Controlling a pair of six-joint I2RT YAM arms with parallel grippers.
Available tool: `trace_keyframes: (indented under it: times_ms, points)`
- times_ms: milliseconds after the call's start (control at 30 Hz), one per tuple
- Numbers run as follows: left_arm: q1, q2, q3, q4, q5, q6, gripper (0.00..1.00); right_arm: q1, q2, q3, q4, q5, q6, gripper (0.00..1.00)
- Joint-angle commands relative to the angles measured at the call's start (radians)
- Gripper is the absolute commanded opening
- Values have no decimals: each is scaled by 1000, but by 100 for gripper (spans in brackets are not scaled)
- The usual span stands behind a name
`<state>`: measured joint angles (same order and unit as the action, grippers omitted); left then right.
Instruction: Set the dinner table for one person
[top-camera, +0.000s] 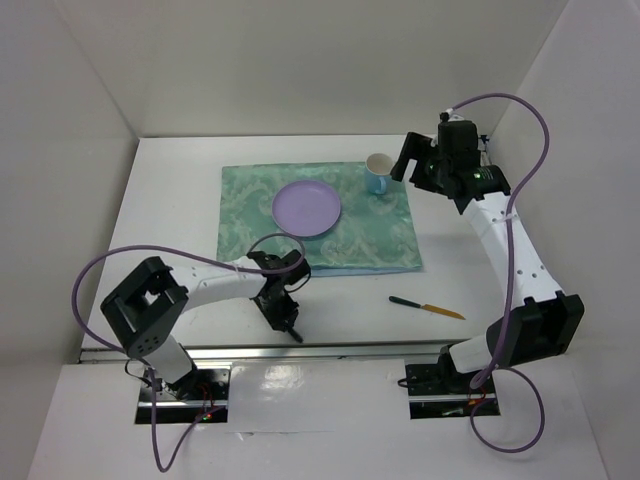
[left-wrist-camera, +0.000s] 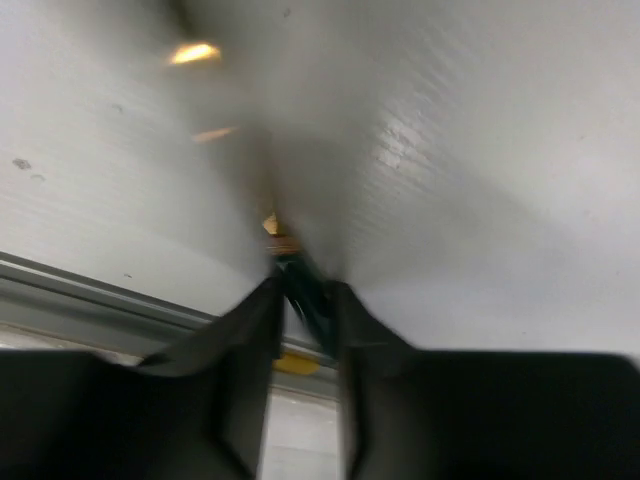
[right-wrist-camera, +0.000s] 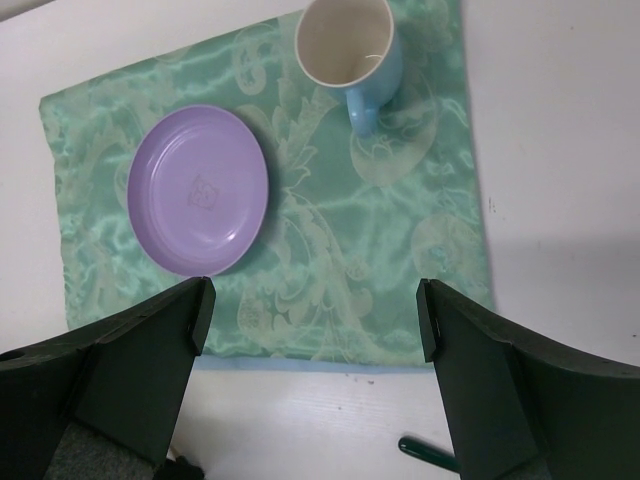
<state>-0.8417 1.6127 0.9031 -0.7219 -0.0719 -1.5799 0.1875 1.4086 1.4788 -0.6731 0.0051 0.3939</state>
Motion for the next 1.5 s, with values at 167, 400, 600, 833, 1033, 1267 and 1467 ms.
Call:
trace_keyframes:
  times_ms: [167, 400, 600, 833, 1033, 1267, 1467]
  points:
    - [-50, -72, -23, -113, -40, -40, 0, 7, -3, 5, 24, 42, -35, 95]
    - [-53, -283, 181, -437, -317, 105, 0, 7, 38, 52, 14, 42, -46, 95]
    - [216, -162, 417, -427, -391, 553, 0, 7, 38, 43, 14, 4, -46, 95]
    - [372, 240, 841, -404, -418, 908, 0, -13, 1, -47, 3, -5, -46, 95]
    - [460, 518, 1039, -389, -316, 1046, 0, -31, -63, -138, -6, -5, -37, 95]
    - [523, 608, 1016, -303, -218, 1078, 0, -31, -111, -236, -40, -5, -27, 95]
    - [533, 690, 1079, -290, -181, 1098, 0, -40, -163, -372, -85, -23, 29, 95]
